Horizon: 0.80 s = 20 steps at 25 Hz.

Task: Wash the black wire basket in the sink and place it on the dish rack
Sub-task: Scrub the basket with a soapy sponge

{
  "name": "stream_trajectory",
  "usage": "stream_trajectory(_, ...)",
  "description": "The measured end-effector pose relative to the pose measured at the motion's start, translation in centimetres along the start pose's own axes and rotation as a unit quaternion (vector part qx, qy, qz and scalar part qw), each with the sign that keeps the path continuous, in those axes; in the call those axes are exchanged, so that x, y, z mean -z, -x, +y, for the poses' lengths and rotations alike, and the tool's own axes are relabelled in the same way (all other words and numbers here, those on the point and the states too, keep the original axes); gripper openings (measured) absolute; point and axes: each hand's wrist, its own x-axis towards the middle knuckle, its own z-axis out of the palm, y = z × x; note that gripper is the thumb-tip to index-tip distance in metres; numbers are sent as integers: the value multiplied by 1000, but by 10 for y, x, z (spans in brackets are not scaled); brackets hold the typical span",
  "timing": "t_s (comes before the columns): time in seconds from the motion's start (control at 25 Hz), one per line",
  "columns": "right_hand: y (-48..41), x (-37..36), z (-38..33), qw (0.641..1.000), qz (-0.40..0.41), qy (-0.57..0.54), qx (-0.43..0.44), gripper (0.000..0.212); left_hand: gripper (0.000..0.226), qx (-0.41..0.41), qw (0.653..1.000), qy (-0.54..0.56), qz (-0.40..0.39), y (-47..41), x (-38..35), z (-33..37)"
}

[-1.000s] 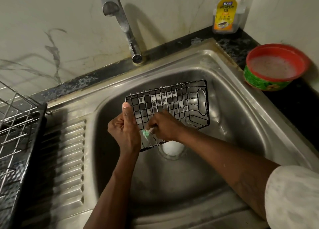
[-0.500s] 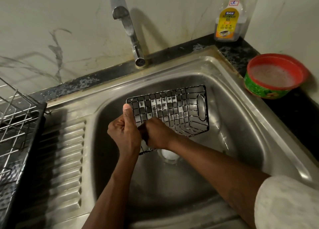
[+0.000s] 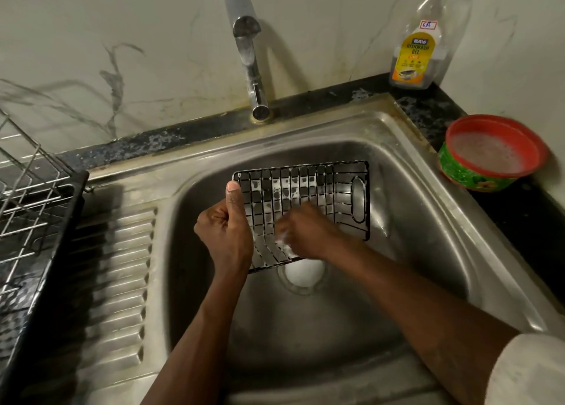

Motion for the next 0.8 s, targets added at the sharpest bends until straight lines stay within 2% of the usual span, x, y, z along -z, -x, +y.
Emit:
stream_trajectory(0.12, -3, -8, -42, 997, -33, -39, 66, 34, 78, 15, 1000, -4, -1, 0, 0, -5)
stream_trajectory(0.2, -3, -7, -34, 995, -22, -52, 84, 24, 80, 18, 1000, 0, -2, 0, -1, -5)
stream_trajectory(0.32, 1, 8, 17, 1000, -9, -13, -3, 19, 77, 11, 1000, 2, -1, 0, -1, -2)
stream_trajectory(0.44, 7, 31, 57, 986, 30, 118, -116, 11, 74, 5, 1000, 10, 1, 1, -1, 0)
stream_trajectory(0.52, 5, 32, 53, 972, 53, 184, -134, 18, 74, 3, 1000, 11, 2, 1, -1, 0)
stream_trajectory(0.56, 4, 28, 43, 974, 59, 182, -118, 19, 74, -1, 1000, 8, 2, 1, -1, -1)
stream_trajectory(0.68, 3, 9, 7, 997, 33, -1, -63, 23, 75, -6, 1000, 8, 0, 0, -1, -1)
stream_trajectory(0.72, 1, 4, -2, 998, 8, -38, -45, 28, 75, -6, 1000, 8, 3, 0, -1, -2)
stream_trajectory(0.8, -2, -3, -7, 997, 10, -79, -16, 25, 75, -6, 1000, 3, 3, 2, -3, -2)
